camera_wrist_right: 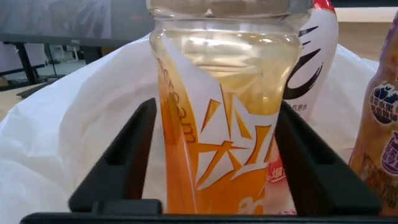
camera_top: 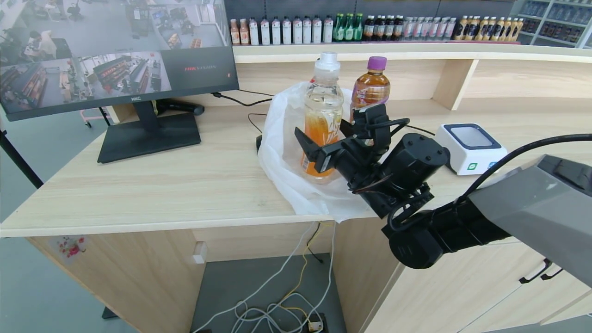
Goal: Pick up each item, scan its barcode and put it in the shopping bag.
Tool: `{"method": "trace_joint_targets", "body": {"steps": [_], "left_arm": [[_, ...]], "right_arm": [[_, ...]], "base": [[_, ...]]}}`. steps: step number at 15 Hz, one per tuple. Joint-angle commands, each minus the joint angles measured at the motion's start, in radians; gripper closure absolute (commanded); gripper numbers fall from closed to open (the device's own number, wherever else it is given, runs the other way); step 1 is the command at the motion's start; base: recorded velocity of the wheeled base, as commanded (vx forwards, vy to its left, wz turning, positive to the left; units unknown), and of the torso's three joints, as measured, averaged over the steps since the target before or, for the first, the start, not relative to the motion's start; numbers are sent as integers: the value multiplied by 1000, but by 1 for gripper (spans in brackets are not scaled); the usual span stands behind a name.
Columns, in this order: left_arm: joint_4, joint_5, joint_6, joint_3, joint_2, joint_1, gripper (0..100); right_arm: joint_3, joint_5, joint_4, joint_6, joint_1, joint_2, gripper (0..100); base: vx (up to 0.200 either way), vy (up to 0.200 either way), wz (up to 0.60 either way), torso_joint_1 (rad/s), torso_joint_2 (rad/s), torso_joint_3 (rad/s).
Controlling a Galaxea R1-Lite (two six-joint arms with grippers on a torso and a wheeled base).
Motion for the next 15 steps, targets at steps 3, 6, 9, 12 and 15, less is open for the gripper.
{"method": "trace_joint_targets", "body": {"steps": [3,6,9,12,15], "left_arm": [[0,1,0,0,0,0,0],[0,-1,0,0,0,-2,0],[0,-1,0,0,0,0,0],[0,-1,0,0,0,0,0],[0,-1,0,0,0,0,0]], "right_arm": [[28,-2,-4,-1,0,-40,0],[143,-1,-4,9,0,-157,0],[367,-2,-4,38,-30,-359,0],[682,3,-3,42,-164,-603,0],[961,3,10,43,-279,-838,0]], "base": [[0,0,0,0,0,0],[0,0,0,0,0,0],[0,0,0,0,0,0],[0,0,0,0,0,0],[0,0,0,0,0,0]]}}
